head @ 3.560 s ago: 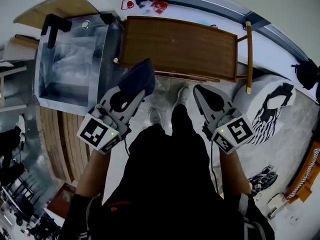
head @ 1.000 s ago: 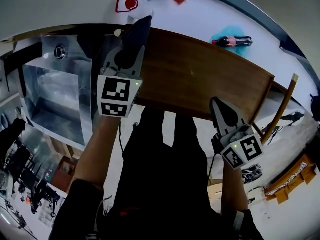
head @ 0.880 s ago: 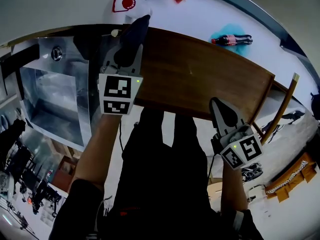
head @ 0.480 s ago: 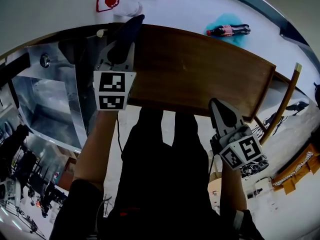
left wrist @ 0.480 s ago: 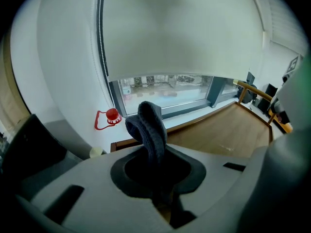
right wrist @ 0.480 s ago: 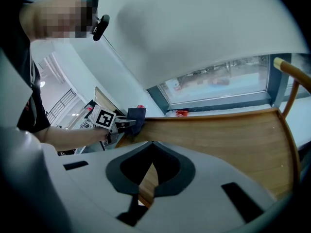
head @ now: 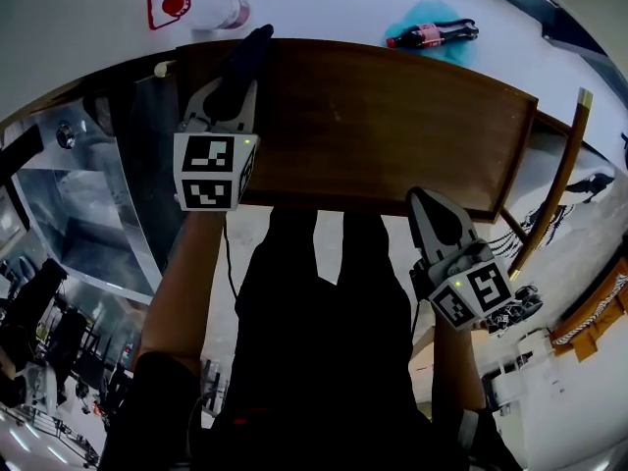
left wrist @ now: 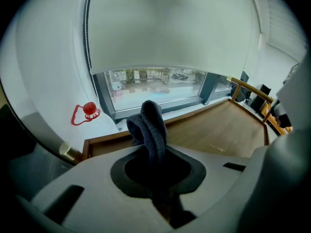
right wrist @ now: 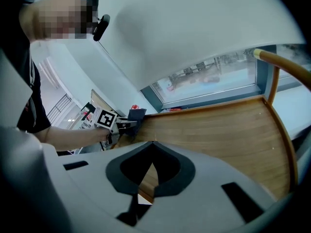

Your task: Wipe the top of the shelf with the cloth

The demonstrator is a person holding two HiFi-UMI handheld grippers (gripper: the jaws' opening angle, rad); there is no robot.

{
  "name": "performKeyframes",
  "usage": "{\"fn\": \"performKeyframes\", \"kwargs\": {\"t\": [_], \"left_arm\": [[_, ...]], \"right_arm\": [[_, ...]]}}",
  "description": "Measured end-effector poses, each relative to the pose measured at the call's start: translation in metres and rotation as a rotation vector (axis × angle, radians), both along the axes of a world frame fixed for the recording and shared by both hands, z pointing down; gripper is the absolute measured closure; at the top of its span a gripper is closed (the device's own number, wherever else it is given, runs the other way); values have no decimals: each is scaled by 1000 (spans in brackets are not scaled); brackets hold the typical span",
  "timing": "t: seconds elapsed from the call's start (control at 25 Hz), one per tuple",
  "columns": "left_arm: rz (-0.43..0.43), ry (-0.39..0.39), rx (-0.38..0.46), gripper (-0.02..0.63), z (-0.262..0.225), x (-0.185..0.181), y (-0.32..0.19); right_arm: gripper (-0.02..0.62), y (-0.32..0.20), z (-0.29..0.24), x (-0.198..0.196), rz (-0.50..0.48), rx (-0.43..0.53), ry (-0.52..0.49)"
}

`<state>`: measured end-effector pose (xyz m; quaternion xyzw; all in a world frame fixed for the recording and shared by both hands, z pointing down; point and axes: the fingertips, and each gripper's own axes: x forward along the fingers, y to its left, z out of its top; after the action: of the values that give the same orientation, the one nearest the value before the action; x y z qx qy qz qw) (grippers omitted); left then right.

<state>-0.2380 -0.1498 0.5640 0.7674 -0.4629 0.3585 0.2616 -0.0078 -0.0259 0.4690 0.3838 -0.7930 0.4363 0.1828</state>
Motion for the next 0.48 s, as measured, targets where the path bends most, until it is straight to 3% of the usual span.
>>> {"fn": "performKeyframes", "kwargs": {"t": [0.48], "left_arm": [[91,-1,-9,549,9,51,4]], "right_arm": [[591,12,0,36,70,13,-3]]}}
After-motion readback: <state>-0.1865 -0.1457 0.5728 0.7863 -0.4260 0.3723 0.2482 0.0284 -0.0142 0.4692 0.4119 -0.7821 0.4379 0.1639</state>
